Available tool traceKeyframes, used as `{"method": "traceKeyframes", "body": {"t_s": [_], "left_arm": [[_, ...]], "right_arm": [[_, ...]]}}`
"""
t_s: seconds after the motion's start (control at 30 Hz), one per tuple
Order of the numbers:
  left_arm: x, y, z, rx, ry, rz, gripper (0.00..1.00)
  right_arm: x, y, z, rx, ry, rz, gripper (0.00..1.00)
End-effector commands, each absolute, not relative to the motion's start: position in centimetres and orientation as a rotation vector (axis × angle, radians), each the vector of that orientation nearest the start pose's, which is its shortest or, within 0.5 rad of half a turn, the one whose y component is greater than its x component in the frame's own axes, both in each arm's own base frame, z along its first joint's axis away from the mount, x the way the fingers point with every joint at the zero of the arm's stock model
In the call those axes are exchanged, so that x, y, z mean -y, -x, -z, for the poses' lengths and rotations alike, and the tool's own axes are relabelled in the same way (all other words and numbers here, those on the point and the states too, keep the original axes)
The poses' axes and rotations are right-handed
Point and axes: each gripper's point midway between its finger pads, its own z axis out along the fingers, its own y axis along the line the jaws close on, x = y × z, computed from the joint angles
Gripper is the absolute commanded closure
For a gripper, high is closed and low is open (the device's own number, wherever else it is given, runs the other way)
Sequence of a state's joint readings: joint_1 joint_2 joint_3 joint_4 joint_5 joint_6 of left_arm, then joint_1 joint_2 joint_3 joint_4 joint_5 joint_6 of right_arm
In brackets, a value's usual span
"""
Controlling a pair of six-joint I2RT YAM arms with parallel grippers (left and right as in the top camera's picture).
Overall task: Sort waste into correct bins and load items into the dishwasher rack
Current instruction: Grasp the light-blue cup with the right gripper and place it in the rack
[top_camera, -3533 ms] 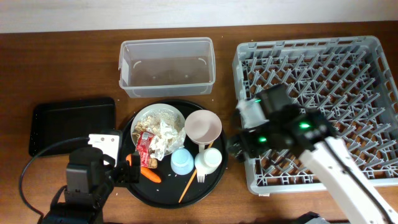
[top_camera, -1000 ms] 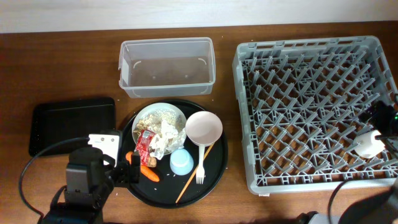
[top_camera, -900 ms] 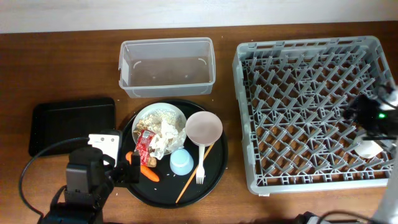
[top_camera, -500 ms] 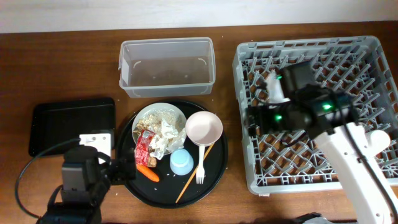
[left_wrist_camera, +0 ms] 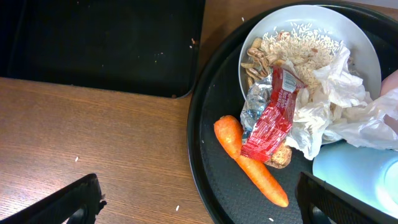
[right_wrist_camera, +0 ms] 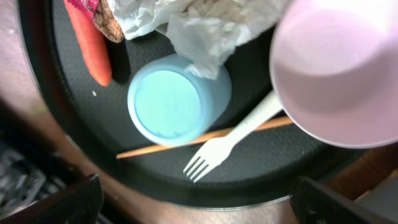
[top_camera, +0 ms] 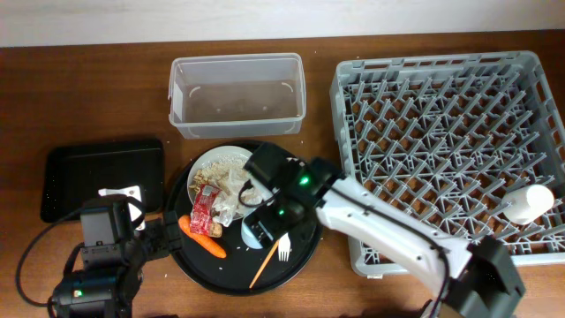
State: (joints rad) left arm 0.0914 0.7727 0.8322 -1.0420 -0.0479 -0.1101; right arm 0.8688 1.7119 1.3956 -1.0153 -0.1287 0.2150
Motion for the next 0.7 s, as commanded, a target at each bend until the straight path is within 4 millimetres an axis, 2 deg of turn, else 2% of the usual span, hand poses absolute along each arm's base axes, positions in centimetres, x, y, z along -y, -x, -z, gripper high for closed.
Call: {"method": "traceKeyframes", "body": {"t_s": [0.0, 0.13, 0.27, 0.3, 0.37, 0.43, 0.57, 0.6, 0.67], "left_arm": [[-2.7, -20.9, -17.5, -2.517, 0.288, -0.042, 0.01], [-2.7, -20.9, -17.5, -2.516, 0.288, -0.042, 0.01], [-2.7, -20.9, -17.5, -2.517, 0.288, -0.042, 0.01], [-2.7, -20.9, -17.5, -2.516, 0.288, -0.042, 0.01], [-2.7, -20.9, -17.5, -2.517, 0.288, -0.042, 0.01], [-2.7, -20.9, -17.5, -2.516, 0.288, -0.042, 0.01], [-2.7, -20.9, -17.5, -2.516, 0.288, -0.042, 0.01], [-2.7, -20.9, -17.5, -2.516, 0.288, -0.042, 0.01], [-2.7, -20.9, -17.5, -2.516, 0.288, -0.042, 0.01]], "right_arm": [[-30.2, -22.2, -9.9, -2.82, 0.949, -0.236, 0.0], [-32.6, -22.4, -8.3, -2.79, 0.954, -0.271, 0.0], [-32.9, -22.7, -5.9, -2.839, 0.893, -0.219, 0.01], [-33.0, -22.7, -5.4, -2.848, 0.88, -0.218, 0.05], [-33.3, -23.0, -5.6, -2.835, 0.875, -0.231, 0.12], [-33.3, -23.0, -5.5, -2.835, 0.875, -0.231, 0.3], [-33.0, -22.8, -5.8, -2.854, 0.842, -0.227, 0.44], [-32.7, -22.9, -6.4, -2.85, 0.834, -0.232, 0.48], [-31.9, -23.2, -8.7, -2.838, 0.787, -0.256, 0.48]]}}
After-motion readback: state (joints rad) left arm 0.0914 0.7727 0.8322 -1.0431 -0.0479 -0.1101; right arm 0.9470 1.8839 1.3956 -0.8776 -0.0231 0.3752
